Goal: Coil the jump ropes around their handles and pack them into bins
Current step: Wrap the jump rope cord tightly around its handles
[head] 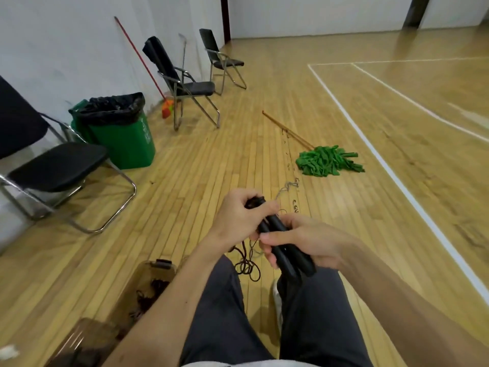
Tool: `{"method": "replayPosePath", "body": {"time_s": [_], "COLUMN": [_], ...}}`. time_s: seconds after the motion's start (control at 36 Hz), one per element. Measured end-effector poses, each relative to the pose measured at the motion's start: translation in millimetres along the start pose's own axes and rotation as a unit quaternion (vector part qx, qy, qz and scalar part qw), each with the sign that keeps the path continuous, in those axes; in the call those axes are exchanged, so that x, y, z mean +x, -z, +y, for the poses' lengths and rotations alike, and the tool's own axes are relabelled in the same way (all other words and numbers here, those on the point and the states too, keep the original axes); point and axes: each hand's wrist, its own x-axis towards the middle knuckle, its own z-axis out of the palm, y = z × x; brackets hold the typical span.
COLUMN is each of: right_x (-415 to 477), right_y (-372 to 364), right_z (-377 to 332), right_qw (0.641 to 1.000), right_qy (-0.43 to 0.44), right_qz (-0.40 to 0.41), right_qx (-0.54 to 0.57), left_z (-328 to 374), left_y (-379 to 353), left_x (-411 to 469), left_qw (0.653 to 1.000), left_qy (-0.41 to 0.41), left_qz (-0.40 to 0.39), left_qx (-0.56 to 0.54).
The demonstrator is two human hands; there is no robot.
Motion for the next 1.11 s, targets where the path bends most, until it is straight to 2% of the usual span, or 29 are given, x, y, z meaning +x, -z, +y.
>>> {"method": "replayPosePath", "body": {"time_s": [0.17,0.33,0.44,0.53,0.67,0.81,0.89,1.0,1.11], "right_x": [11.2,24.2,31.2,36.5,44.7,50.4,54.2,58.4,56.1], "right_y": [14.2,24.5,27.1,22.4,13.7,12.8,17.7,18.1,18.6], "right_z": [27.5,34.8,39.1,45.7,54.8,57.0,60.4,62.3,56.2], "right_qw": [0.994,0.986,0.98,0.969,0.956,0.947,0.934,0.949,0.964], "right_qy": [-0.069,-0.101,-0.123,-0.143,-0.129,-0.135,-0.162,-0.165,-0.15], "right_qz": [-0.07,-0.09,-0.084,-0.092,-0.112,-0.114,-0.119,-0.05,-0.007], "right_qx": [0.051,0.096,0.13,0.18,0.237,0.269,0.294,0.265,0.221], "left_z": [-23.4,-49.8,-61.4,-65.9,-65.7,-66.7,-67.5,-73.0,-72.3], "left_y": [2.2,8.2,13.2,13.8,1.4,-9.2,-13.6,-16.6,-15.6], "left_x": [10.8,10.9,10.2,16.4,24.4,34.7,41.3,49.4,52.5], "left_qw": [0.996,1.0,1.0,0.999,0.982,0.985,0.989,0.989,0.972], "left_qy": [0.003,0.025,0.024,0.028,0.087,0.075,0.047,0.06,0.11], "left_qz": [0.077,0.001,-0.01,-0.01,0.013,0.022,-0.013,-0.052,-0.079], "left_qx": [-0.043,-0.001,0.009,-0.044,-0.167,-0.154,-0.14,-0.125,-0.193]}}
